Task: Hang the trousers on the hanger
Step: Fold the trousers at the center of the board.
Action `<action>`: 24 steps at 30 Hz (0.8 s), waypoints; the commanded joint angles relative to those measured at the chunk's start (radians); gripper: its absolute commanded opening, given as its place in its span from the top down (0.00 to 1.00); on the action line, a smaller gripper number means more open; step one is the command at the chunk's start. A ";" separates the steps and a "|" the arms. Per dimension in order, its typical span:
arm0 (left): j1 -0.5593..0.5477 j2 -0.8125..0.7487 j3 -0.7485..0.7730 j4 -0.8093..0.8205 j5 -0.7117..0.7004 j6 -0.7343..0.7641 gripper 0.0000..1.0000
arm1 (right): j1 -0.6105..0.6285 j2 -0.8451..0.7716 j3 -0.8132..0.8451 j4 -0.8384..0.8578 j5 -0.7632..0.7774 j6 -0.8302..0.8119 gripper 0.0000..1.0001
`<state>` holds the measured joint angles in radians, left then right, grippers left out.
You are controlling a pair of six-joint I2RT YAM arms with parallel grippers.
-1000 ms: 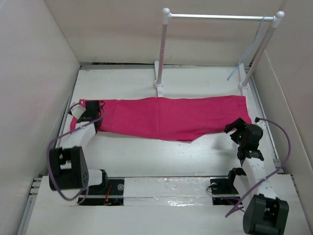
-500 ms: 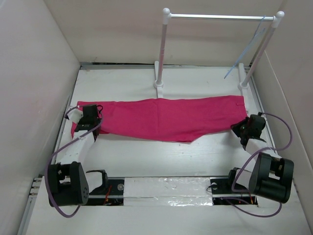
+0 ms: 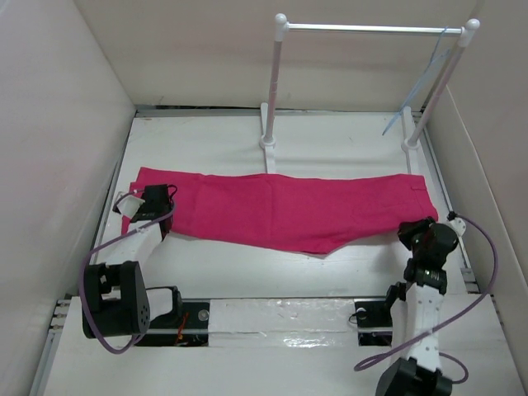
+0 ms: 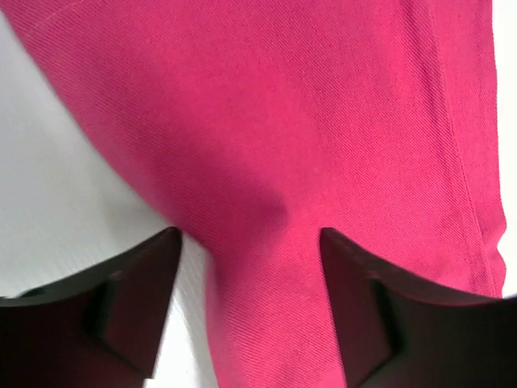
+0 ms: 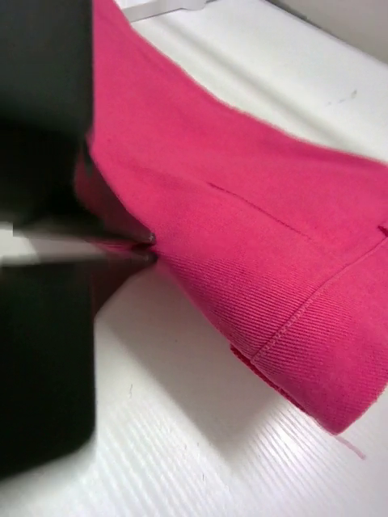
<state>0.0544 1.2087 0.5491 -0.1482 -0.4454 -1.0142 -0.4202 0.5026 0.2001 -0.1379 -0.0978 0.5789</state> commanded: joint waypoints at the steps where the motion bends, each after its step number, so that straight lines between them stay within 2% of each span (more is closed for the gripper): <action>1: 0.005 -0.037 -0.024 0.022 0.023 -0.029 0.29 | -0.026 -0.171 -0.002 -0.140 0.006 -0.033 0.64; 2: 0.005 -0.053 -0.035 0.047 0.034 -0.012 0.27 | -0.026 -0.185 0.004 -0.137 0.010 -0.036 0.44; 3: 0.005 -0.066 -0.038 0.053 0.045 -0.003 0.25 | -0.026 -0.164 0.022 -0.159 0.026 -0.042 0.18; 5: 0.005 -0.127 -0.043 0.067 0.074 0.012 0.25 | -0.026 -0.098 0.090 -0.160 0.076 -0.077 0.02; 8: -0.019 -0.271 -0.058 0.099 0.093 0.026 0.26 | -0.063 0.062 0.156 -0.146 0.121 -0.085 0.00; 10: -0.039 -0.378 -0.070 0.137 0.138 0.072 0.32 | -0.121 0.156 0.147 -0.060 0.068 -0.073 0.00; 11: -0.039 -0.408 -0.090 0.209 0.183 0.098 0.38 | -0.143 0.184 0.128 -0.034 0.047 -0.065 0.00; 12: -0.039 -0.432 -0.095 0.234 0.226 0.130 0.50 | -0.159 0.210 0.118 0.025 0.035 -0.057 0.00; 14: -0.039 -0.466 -0.092 0.271 0.332 0.157 0.66 | -0.181 0.301 0.098 0.098 0.023 -0.034 0.00; 15: -0.039 -0.468 -0.089 0.279 0.364 0.167 0.81 | -0.192 0.335 0.102 0.134 0.017 -0.031 0.01; 18: -0.039 -0.445 -0.072 0.306 0.473 0.193 1.00 | -0.192 0.456 0.125 0.220 -0.017 -0.027 0.02; 19: -0.039 -0.437 -0.074 0.327 0.546 0.198 1.00 | -0.192 0.485 0.128 0.240 -0.008 -0.015 0.03; 22: -0.050 -0.381 -0.071 0.398 0.643 0.201 1.00 | -0.201 0.573 0.153 0.284 -0.019 0.007 0.06; 23: -0.066 -0.367 -0.058 0.410 0.645 0.212 1.00 | -0.201 0.588 0.154 0.299 -0.022 0.018 0.08; 24: -0.136 -0.351 -0.051 0.417 0.624 0.229 1.00 | -0.201 0.615 0.157 0.328 -0.022 0.025 0.13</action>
<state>-0.0090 0.8314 0.4713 0.1692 0.0711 -0.8375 -0.6109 1.0760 0.3248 0.0654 -0.1028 0.5678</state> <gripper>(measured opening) 0.003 0.888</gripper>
